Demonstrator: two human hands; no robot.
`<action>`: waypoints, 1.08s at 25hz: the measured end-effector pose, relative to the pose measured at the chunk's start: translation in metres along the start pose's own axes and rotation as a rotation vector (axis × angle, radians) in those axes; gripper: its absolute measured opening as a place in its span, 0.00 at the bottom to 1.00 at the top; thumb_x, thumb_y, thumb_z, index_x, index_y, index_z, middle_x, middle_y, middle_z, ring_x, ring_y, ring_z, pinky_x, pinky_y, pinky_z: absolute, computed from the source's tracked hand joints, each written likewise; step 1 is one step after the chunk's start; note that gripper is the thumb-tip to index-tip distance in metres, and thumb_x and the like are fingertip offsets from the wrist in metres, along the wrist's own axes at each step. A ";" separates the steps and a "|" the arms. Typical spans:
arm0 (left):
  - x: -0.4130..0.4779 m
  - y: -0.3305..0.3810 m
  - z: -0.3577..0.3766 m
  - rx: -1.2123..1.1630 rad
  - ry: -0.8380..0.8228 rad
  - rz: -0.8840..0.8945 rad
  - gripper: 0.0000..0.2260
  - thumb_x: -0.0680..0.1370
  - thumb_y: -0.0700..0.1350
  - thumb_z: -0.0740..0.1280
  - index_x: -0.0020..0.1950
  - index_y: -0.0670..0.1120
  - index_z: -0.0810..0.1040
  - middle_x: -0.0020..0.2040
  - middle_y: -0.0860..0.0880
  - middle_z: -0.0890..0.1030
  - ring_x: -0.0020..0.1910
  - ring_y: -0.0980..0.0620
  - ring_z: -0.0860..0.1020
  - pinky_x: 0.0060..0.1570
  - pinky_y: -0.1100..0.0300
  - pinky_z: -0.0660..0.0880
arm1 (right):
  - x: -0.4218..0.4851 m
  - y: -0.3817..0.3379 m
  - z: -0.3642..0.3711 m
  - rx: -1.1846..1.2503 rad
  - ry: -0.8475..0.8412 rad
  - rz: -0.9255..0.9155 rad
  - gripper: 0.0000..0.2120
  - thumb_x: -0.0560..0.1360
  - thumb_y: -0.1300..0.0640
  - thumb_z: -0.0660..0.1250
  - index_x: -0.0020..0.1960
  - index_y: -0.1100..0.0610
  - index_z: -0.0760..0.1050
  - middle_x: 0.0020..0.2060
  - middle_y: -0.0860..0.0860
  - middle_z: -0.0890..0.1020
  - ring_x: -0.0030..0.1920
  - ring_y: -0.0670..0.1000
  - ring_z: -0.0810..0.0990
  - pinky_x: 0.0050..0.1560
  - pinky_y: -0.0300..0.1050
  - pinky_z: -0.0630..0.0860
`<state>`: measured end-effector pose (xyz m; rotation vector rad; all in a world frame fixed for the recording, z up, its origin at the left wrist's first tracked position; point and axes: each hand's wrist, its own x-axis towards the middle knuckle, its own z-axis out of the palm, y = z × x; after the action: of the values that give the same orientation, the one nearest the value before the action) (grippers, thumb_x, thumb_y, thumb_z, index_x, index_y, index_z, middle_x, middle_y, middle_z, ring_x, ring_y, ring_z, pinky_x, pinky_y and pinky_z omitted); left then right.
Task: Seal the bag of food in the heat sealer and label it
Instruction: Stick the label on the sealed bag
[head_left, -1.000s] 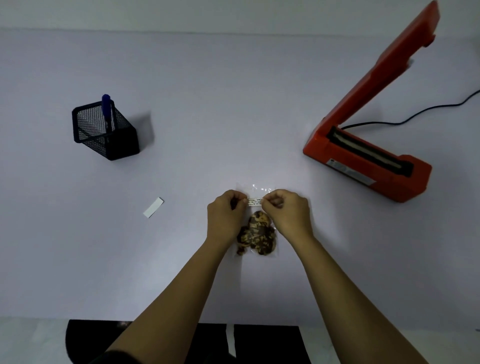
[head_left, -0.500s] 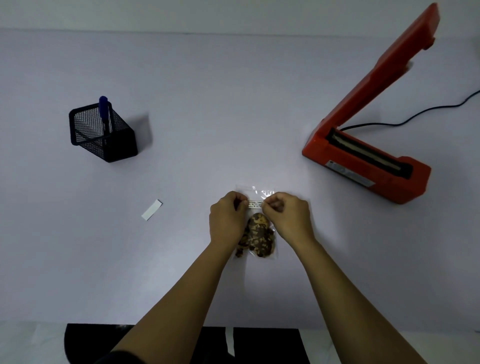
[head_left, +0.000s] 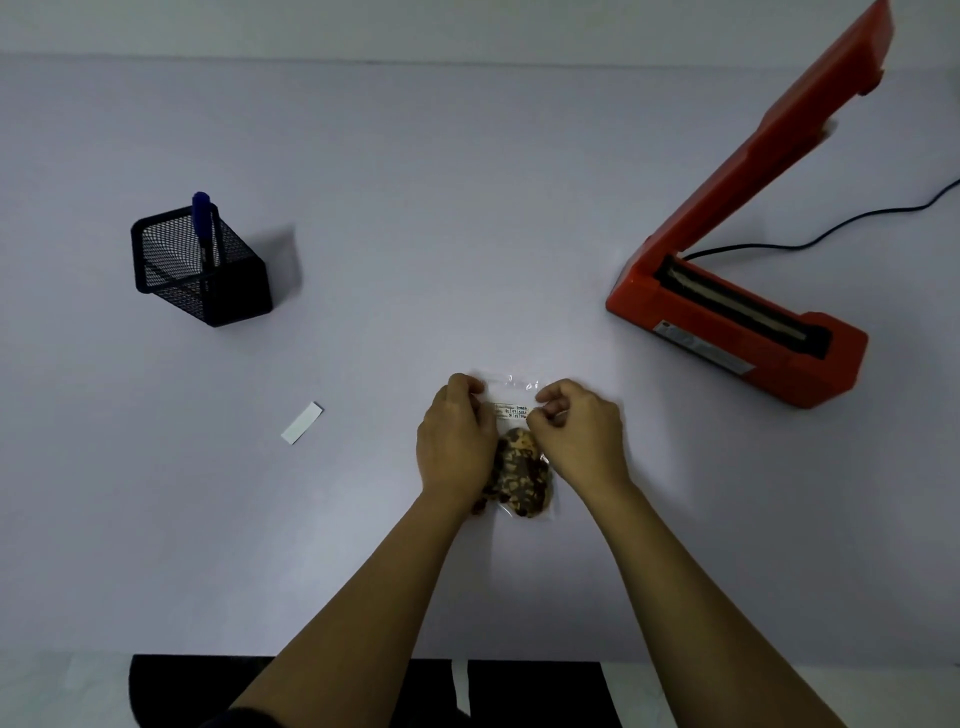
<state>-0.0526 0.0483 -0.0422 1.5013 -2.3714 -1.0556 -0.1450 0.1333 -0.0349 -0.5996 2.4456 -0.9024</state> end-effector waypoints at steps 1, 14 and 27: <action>0.002 0.000 0.000 0.005 -0.015 -0.010 0.10 0.76 0.45 0.64 0.56 0.45 0.74 0.50 0.47 0.80 0.47 0.48 0.78 0.44 0.58 0.71 | 0.001 0.000 0.000 0.003 0.000 -0.006 0.06 0.69 0.56 0.71 0.45 0.56 0.78 0.34 0.47 0.79 0.35 0.46 0.78 0.43 0.38 0.76; 0.015 0.005 -0.008 -0.153 -0.084 -0.246 0.09 0.71 0.45 0.72 0.48 0.48 0.75 0.41 0.55 0.77 0.43 0.53 0.76 0.41 0.62 0.68 | 0.001 0.002 0.005 0.019 0.010 0.029 0.07 0.70 0.58 0.72 0.48 0.56 0.78 0.36 0.48 0.79 0.36 0.46 0.78 0.45 0.38 0.76; 0.014 0.014 -0.005 -0.003 -0.059 -0.237 0.09 0.73 0.51 0.69 0.45 0.47 0.73 0.43 0.49 0.81 0.43 0.48 0.77 0.40 0.59 0.66 | -0.002 -0.001 0.012 0.007 0.098 0.028 0.08 0.72 0.57 0.70 0.50 0.58 0.75 0.37 0.51 0.81 0.37 0.48 0.77 0.40 0.36 0.70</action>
<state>-0.0671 0.0373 -0.0331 1.8101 -2.2692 -1.1661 -0.1362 0.1280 -0.0414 -0.5290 2.5302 -0.9493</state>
